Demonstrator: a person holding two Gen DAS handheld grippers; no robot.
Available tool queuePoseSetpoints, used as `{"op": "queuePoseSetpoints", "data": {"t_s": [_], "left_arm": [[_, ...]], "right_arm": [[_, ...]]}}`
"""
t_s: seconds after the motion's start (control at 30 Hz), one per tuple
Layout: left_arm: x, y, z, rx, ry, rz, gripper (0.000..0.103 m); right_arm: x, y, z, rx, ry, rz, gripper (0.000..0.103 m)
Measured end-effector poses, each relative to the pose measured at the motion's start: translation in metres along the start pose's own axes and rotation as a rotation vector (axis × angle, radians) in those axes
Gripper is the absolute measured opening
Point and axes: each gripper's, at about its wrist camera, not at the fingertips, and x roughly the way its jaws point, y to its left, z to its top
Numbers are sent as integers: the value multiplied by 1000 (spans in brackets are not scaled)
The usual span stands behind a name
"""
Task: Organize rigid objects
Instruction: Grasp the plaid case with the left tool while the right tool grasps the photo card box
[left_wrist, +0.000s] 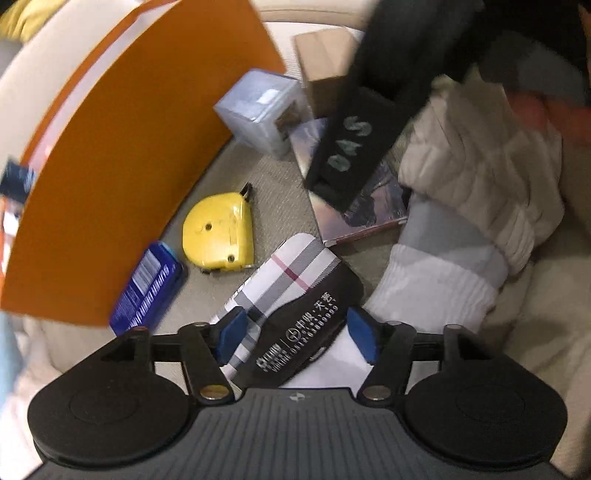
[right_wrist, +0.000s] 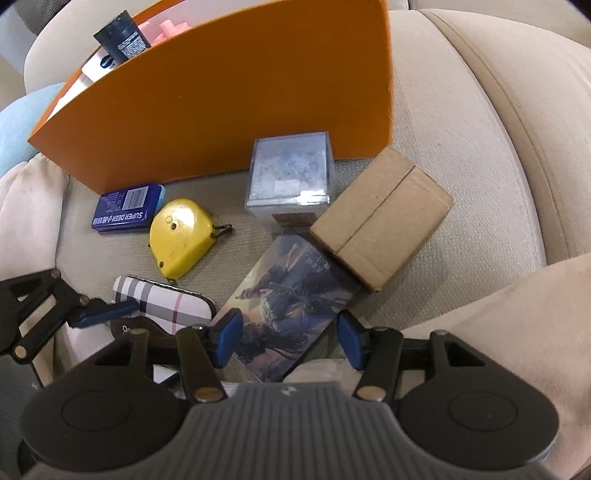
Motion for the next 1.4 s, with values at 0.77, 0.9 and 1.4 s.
{"op": "queuePoseSetpoints", "data": {"t_s": [0.77,0.9,1.4], "left_arm": [[-38,40,-48,-255,-103,32,53],[-17,9,-30,-19,-40,62,55],[13,-9,-48,132,34,83,83]], "right_arm": [[8,4,13,51,-5,135,58],[14,6,22,73,10,148,59],[25,9,27,84,2,203,71]]}}
